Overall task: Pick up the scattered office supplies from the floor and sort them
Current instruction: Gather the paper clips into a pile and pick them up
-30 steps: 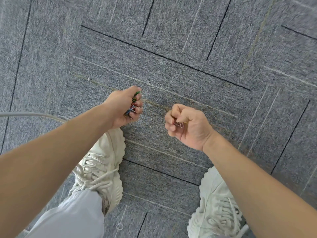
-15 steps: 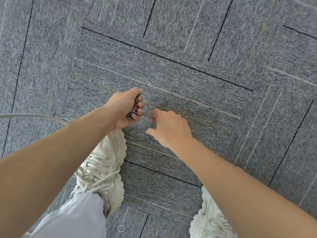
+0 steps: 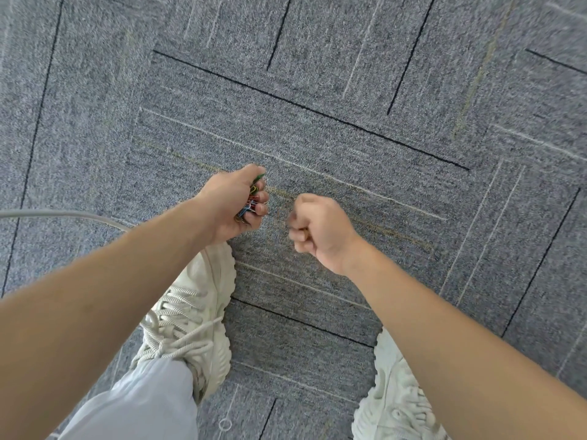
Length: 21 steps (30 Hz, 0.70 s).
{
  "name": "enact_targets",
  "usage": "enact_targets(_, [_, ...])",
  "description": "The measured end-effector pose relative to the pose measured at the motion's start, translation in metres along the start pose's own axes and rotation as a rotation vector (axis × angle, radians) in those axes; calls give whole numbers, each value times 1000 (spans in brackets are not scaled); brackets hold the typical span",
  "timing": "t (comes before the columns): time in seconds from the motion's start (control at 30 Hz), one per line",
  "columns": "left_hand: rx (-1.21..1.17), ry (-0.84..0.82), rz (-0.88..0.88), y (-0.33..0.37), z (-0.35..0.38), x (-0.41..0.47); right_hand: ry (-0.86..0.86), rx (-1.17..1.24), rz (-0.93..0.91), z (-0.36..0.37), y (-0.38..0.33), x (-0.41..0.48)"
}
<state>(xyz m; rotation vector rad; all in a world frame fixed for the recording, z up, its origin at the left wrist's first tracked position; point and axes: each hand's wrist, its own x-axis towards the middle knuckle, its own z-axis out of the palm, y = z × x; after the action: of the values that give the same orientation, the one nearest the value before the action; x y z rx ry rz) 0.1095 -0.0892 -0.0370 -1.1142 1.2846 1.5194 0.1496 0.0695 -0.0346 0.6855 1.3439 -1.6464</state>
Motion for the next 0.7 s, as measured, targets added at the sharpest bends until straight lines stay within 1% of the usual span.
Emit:
enact_targets(0.03, [-2,-3,-3,0,0,0,-17,165,-1,-5,-4,-3])
enact_targets(0.1, [-12,-13,-16,0,0,-1,-38,341,-60,-12,-13,-9])
enact_targets(0.27, [-42,-45,-14,10,1,-14,-47,511,-209,-19,-40,-22])
enact_targets(0.43, [-83,-48,20,16,3,-17,-194,704,-300,-18,-51,-31])
enact_targets(0.53, [-92,-63,17,12,2,-14,-275,796,-304,-19,-53,-36])
enact_targets(0.6, [-106,-72,12,10,4,-16,-239,854,-282,-18,-54,-39])
enact_targets(0.7, [-197,-71,7,13,10,-23,-81,936,-235,-16,-60,-42])
